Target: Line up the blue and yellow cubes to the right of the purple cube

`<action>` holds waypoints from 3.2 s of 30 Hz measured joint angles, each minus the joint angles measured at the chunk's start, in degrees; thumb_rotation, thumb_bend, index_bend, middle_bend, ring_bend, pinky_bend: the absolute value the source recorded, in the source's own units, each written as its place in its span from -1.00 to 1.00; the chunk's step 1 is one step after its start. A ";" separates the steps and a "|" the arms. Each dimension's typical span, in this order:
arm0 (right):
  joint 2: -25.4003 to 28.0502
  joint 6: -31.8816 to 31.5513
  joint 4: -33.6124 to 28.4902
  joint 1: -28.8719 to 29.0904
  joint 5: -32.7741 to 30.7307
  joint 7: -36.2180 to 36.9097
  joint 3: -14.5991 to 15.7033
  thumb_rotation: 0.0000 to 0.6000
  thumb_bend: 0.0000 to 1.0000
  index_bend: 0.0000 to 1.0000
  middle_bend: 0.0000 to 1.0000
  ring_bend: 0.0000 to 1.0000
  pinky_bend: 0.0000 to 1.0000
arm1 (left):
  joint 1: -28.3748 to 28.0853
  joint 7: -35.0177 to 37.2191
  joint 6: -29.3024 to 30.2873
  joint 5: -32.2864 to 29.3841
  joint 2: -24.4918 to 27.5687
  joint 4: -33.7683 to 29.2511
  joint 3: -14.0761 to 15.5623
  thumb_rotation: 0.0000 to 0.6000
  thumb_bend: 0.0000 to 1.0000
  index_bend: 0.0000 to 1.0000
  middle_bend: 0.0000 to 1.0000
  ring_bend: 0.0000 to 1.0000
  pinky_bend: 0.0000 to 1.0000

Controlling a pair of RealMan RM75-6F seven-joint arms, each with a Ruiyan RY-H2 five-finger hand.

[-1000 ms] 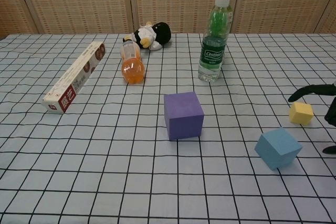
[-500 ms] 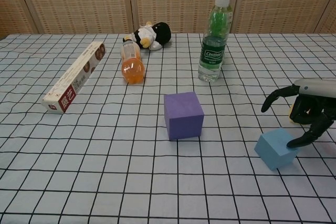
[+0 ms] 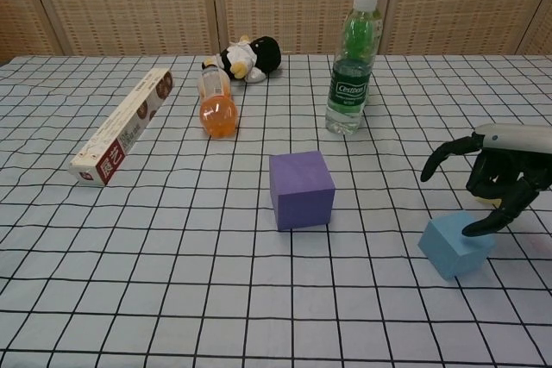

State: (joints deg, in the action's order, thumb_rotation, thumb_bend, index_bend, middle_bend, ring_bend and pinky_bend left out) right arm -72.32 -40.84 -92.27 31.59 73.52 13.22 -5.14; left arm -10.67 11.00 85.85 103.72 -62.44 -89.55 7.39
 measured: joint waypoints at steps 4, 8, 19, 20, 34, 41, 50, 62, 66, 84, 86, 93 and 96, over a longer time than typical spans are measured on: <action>0.55 -0.37 -0.18 -0.09 0.84 1.13 0.31 1.00 -1.00 -0.37 0.86 0.61 1.00 | -0.03 -0.07 -0.13 -0.03 -0.02 -0.03 0.01 1.00 0.00 0.05 0.34 0.08 0.36; 1.08 -0.28 -0.51 -0.03 1.46 1.85 0.69 1.00 -1.00 -0.37 0.86 0.61 1.00 | -0.07 -0.05 -0.24 -0.12 -0.05 -0.01 -0.01 1.00 0.00 0.05 0.34 0.08 0.36; 4.80 4.38 -2.93 1.49 3.17 5.28 2.41 1.00 -1.00 -0.35 0.86 0.61 1.00 | -0.11 -0.03 -0.33 -0.09 -0.07 -0.04 0.02 1.00 0.00 0.05 0.34 0.07 0.36; 4.97 4.82 -2.98 1.69 3.22 5.35 2.61 1.00 -1.00 -0.35 0.86 0.61 1.00 | -0.11 -0.03 -0.33 -0.12 -0.08 -0.04 0.01 1.00 0.00 0.05 0.34 0.08 0.36; 2.14 5.36 -0.75 3.07 -1.14 -1.41 3.91 1.00 -1.00 -0.21 0.86 0.61 1.00 | -0.01 0.02 -0.01 -0.13 -0.01 -0.08 -0.07 1.00 0.00 0.05 0.34 0.07 0.36; -0.16 3.46 0.33 3.09 -3.29 -5.04 4.07 1.00 -1.00 0.12 0.89 0.64 1.00 | 0.06 0.27 0.22 -0.10 0.07 0.00 -0.10 1.00 0.00 0.05 0.34 0.07 0.35; -2.90 -2.59 0.99 1.35 -4.35 -7.89 3.42 1.00 -0.87 0.37 0.92 0.67 1.00 | 0.06 0.22 0.22 0.02 0.10 -0.02 -0.07 1.00 0.00 0.05 0.34 0.08 0.36; -9.61 -8.16 6.59 0.43 -2.28 -4.68 0.21 1.00 -0.87 0.37 0.92 0.67 1.00 | 0.07 0.04 0.23 0.18 0.10 -0.19 0.00 1.00 0.00 0.05 0.34 0.08 0.36; -12.34 -7.46 9.42 1.22 -1.66 -2.08 -0.71 1.00 -0.87 0.37 0.92 0.67 1.00 | 0.08 0.15 0.41 0.40 0.13 -0.19 0.04 1.00 0.00 0.05 0.34 0.07 0.36; -19.46 -6.48 16.76 3.80 -0.56 0.77 -2.89 1.00 -0.87 0.37 0.92 0.67 1.00 | 0.14 0.78 0.73 0.44 0.18 -0.04 0.01 1.00 0.00 0.05 0.34 0.07 0.36; -19.77 -6.53 17.14 3.93 -0.42 0.97 -2.98 1.00 -0.87 0.37 0.92 0.67 1.00 | 0.14 0.80 0.72 0.44 0.18 -0.02 0.03 1.00 0.00 0.05 0.34 0.07 0.36; -21.05 -6.37 18.56 4.55 0.04 1.68 -3.27 1.00 -0.87 0.37 0.92 0.68 1.00 | 0.08 0.84 0.65 0.42 0.18 0.04 0.01 1.00 0.00 0.05 0.34 0.08 0.36; -21.78 -6.42 19.39 4.78 0.17 1.84 -3.40 1.00 -0.87 0.37 0.92 0.68 1.00 | 0.12 0.94 0.78 0.45 0.20 0.05 0.01 1.00 0.00 0.05 0.34 0.07 0.36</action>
State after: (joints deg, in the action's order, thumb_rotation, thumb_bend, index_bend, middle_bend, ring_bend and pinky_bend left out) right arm -94.09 -47.26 -72.88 36.37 73.69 15.05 -8.54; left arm -10.54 11.94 86.63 104.16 -62.24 -89.49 7.40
